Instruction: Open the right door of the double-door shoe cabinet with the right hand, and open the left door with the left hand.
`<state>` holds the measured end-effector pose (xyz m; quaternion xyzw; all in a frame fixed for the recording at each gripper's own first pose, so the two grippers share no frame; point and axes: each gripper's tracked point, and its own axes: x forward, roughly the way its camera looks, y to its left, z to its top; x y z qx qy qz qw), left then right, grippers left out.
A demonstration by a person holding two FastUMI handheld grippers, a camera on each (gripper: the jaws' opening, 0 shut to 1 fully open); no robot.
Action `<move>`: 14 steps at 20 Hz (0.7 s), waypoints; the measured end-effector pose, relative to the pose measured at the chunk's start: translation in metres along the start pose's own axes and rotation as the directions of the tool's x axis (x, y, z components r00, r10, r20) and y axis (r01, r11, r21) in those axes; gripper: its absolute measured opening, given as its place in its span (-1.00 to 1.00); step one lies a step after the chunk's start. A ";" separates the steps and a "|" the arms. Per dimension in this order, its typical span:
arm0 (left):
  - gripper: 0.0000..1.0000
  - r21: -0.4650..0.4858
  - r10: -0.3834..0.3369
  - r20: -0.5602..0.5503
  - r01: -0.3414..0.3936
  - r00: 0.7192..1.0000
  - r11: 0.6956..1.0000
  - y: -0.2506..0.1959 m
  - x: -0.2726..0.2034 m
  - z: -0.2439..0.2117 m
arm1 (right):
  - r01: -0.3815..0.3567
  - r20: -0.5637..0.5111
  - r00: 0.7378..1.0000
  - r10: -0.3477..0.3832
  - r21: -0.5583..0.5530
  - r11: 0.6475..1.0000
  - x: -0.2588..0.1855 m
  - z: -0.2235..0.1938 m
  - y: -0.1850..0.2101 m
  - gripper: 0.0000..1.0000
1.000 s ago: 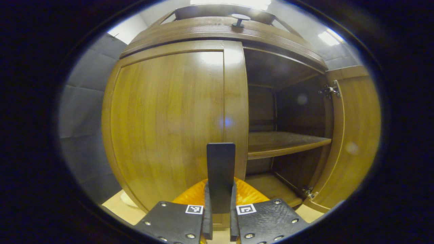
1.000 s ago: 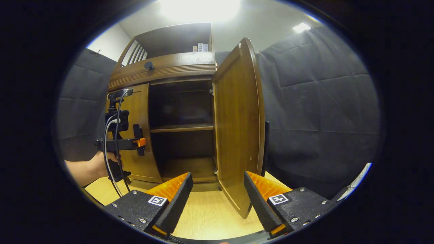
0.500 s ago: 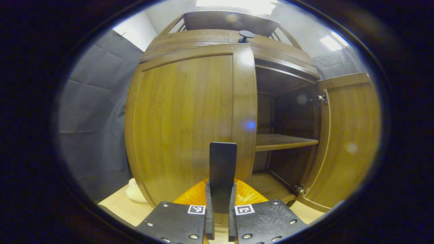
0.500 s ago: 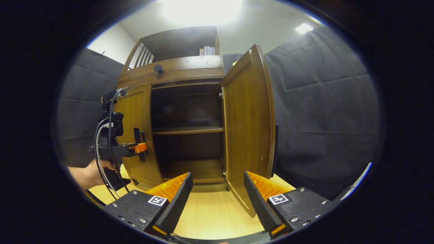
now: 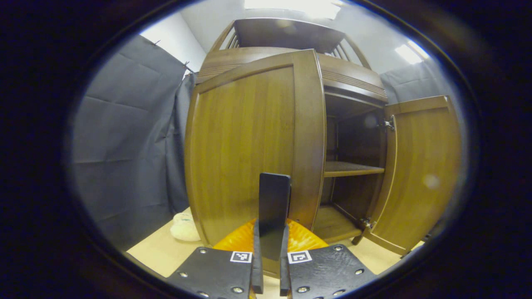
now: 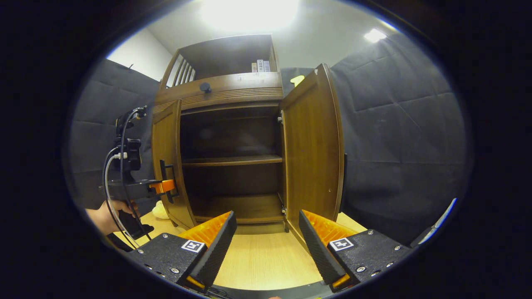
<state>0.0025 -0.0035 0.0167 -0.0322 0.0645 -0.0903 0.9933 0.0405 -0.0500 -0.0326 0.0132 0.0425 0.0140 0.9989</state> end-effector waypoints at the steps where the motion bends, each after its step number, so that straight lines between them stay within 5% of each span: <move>1: -0.54 0.000 0.004 0.002 -0.004 1.000 1.000 0.003 -0.004 0.001 | -0.010 0.002 1.000 0.010 0.001 1.000 -0.001 0.001 0.005 0.87; 13: -0.55 -0.014 0.073 0.005 -0.073 0.997 0.997 0.040 -0.036 0.001 | -0.116 0.002 0.993 0.116 -0.003 0.993 -0.014 0.002 0.046 0.87; 14: -0.69 -0.018 0.077 0.005 -0.077 0.997 0.997 0.043 -0.039 0.001 | -0.122 0.004 0.993 0.122 -0.002 0.993 -0.015 0.002 0.049 0.87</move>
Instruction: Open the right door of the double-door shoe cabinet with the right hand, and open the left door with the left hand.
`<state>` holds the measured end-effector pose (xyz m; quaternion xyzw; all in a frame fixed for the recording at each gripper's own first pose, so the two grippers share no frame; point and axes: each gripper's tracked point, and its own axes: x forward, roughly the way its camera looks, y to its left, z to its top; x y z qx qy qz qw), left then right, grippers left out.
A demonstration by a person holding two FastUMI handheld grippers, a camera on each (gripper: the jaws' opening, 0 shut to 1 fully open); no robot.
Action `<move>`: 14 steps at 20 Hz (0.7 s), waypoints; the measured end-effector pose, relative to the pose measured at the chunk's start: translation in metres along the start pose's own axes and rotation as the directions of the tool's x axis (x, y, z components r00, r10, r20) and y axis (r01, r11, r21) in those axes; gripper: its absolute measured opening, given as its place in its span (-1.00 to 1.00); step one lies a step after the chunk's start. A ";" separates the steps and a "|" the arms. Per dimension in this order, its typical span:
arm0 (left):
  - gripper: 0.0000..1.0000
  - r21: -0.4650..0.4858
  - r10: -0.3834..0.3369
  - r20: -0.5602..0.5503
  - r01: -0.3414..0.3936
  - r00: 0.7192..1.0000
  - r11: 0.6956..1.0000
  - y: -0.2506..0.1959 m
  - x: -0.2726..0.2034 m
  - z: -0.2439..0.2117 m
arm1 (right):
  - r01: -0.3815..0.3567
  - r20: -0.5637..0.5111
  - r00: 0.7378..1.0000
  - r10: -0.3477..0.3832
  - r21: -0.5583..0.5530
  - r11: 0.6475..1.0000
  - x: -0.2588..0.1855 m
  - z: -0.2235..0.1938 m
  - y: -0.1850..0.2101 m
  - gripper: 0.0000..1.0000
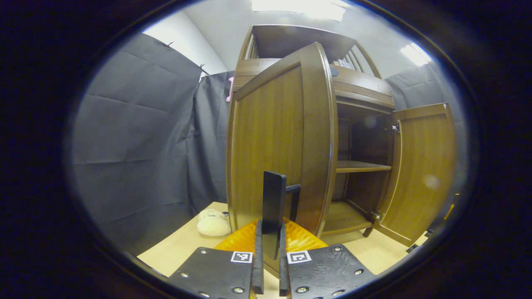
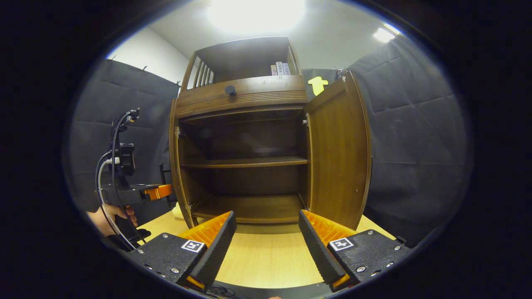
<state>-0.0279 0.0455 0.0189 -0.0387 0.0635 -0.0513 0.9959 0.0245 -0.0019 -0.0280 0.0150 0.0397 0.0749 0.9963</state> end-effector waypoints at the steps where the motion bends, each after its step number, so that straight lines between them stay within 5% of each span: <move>1: -0.82 -0.003 0.002 0.002 -0.002 1.000 1.000 0.001 0.000 0.000 | -0.006 0.000 1.000 0.006 -0.001 1.000 0.000 0.000 0.003 0.83; 11: -0.82 0.026 0.073 0.027 -0.074 0.997 0.997 0.035 -0.004 -0.002 | -0.050 -0.011 0.999 0.050 -0.004 0.999 -0.007 -0.002 0.024 0.83; 12: -0.70 0.021 0.078 0.031 -0.079 0.996 0.997 0.039 -0.005 0.000 | -0.052 -0.012 0.999 0.052 -0.004 0.999 -0.008 -0.003 0.026 0.83; 14: -0.82 0.044 0.115 0.041 -0.117 0.993 0.992 0.051 -0.004 0.001 | -0.055 -0.009 0.998 0.055 -0.004 0.998 -0.010 -0.002 0.029 0.83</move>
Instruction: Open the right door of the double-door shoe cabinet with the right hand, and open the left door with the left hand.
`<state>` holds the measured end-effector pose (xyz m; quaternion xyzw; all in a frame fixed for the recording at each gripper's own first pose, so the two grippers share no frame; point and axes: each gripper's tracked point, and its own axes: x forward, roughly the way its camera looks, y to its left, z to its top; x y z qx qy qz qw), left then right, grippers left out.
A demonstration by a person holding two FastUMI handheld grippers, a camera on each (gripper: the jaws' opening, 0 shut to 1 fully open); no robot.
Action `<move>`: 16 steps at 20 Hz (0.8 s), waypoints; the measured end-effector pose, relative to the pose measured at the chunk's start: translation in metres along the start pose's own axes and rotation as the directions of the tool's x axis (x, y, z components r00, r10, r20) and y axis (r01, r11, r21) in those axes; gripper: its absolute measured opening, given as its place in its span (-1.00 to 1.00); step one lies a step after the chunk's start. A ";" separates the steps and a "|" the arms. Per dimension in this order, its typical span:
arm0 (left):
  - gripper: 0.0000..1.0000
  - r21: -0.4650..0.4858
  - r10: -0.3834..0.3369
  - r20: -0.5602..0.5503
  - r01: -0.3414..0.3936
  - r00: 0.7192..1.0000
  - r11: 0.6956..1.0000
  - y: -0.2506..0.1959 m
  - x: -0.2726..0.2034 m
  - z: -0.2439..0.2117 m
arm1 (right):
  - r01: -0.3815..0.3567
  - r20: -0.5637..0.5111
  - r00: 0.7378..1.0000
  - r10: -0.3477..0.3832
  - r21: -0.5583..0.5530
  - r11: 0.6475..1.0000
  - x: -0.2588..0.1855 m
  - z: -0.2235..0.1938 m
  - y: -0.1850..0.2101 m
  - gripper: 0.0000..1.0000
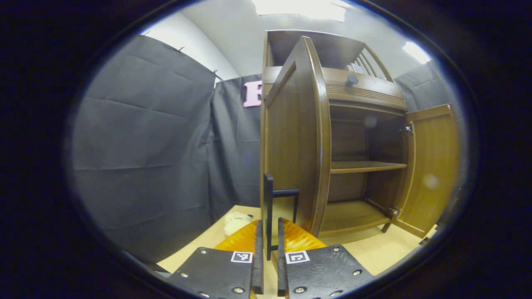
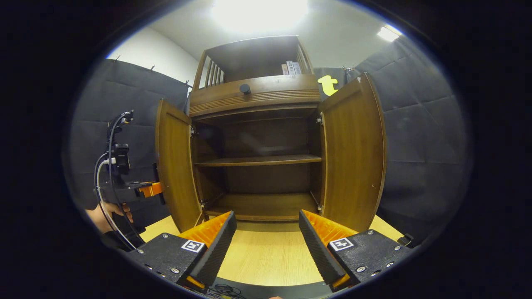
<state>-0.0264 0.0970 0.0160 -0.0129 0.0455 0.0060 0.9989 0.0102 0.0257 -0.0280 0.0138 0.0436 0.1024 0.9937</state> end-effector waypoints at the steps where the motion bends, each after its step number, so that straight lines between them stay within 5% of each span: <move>1: -0.84 0.004 0.010 0.003 -0.010 1.000 1.000 0.007 -0.001 0.002 | -0.002 0.000 1.000 0.002 0.000 1.000 -0.001 0.000 0.002 0.83; 6: -0.61 -0.002 0.059 0.000 -0.059 0.998 0.998 0.036 -0.007 0.002 | -0.015 -0.006 1.000 0.015 0.003 1.000 -0.001 -0.001 0.010 0.87; 16: -0.73 -0.005 0.143 0.025 -0.143 0.989 0.990 0.064 -0.029 0.007 | -0.006 0.022 1.000 0.006 -0.002 1.000 -0.016 0.009 0.012 0.83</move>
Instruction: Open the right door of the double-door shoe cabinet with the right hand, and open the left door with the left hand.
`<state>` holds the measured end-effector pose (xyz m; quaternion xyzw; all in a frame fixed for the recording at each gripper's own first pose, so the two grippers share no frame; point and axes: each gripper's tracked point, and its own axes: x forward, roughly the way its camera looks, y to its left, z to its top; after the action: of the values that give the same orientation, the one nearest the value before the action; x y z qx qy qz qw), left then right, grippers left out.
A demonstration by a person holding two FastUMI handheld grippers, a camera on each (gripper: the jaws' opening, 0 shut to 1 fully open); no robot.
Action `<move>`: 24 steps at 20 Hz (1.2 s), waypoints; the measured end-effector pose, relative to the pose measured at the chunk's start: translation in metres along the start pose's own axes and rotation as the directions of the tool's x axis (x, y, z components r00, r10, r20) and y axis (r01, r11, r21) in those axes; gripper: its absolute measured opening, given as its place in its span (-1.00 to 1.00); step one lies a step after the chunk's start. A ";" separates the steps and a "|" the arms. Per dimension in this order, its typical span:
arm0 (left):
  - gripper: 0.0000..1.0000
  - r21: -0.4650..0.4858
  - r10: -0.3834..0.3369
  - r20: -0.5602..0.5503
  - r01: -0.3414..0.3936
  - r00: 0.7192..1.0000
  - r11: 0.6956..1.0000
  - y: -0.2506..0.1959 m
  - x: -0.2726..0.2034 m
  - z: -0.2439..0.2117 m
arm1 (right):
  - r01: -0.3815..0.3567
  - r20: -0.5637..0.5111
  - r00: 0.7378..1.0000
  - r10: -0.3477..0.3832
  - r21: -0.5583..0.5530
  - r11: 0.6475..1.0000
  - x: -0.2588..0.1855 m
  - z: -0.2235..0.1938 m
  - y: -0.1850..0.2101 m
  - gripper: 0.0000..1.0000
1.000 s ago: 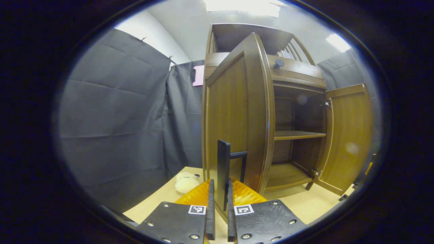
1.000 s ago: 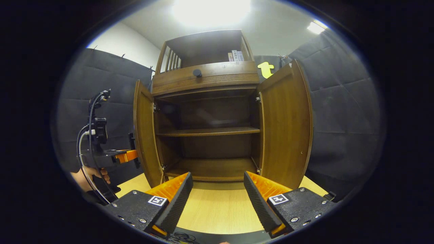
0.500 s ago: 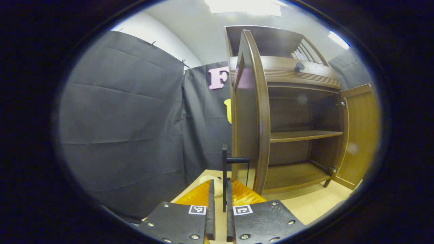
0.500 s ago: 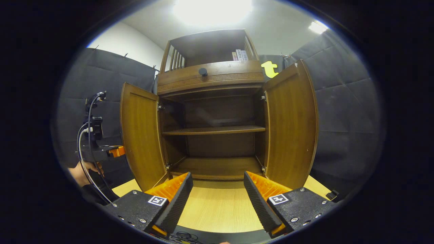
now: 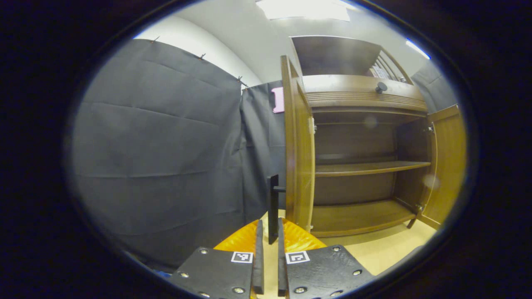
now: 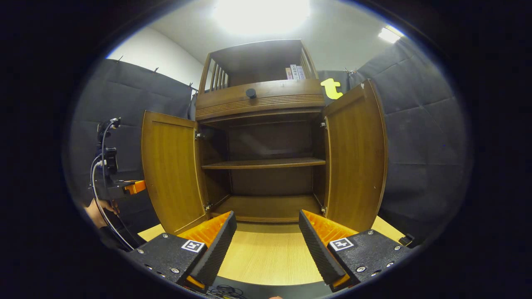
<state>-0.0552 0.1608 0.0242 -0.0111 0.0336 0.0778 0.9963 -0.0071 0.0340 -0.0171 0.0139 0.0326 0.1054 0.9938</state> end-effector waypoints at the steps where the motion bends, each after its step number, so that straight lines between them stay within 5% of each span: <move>1: -0.73 -0.001 -0.009 0.002 0.009 1.000 1.000 -0.002 -0.001 0.002 | 0.007 0.009 1.000 -0.007 -0.003 1.000 -0.004 0.004 -0.002 0.87; 16: -0.61 -0.003 -0.197 0.038 0.197 0.980 0.980 -0.056 -0.083 0.022 | 0.136 0.063 0.989 -0.135 -0.007 0.991 -0.037 0.024 -0.032 0.86; 20: -0.72 0.007 -0.199 0.041 0.199 0.979 0.980 -0.066 -0.109 0.023 | 0.152 0.073 0.986 -0.151 -0.016 0.988 -0.045 0.022 -0.035 0.86; 24: -0.61 -0.003 -0.180 0.052 0.180 0.982 0.984 -0.073 -0.137 0.019 | 0.149 0.061 0.987 -0.148 -0.015 0.989 -0.050 0.010 -0.033 0.87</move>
<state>-0.1779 0.0682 0.0539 -0.0157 0.0063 -0.0122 0.9998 -0.0486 -0.0089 -0.0050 0.0051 0.0026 0.0307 0.9995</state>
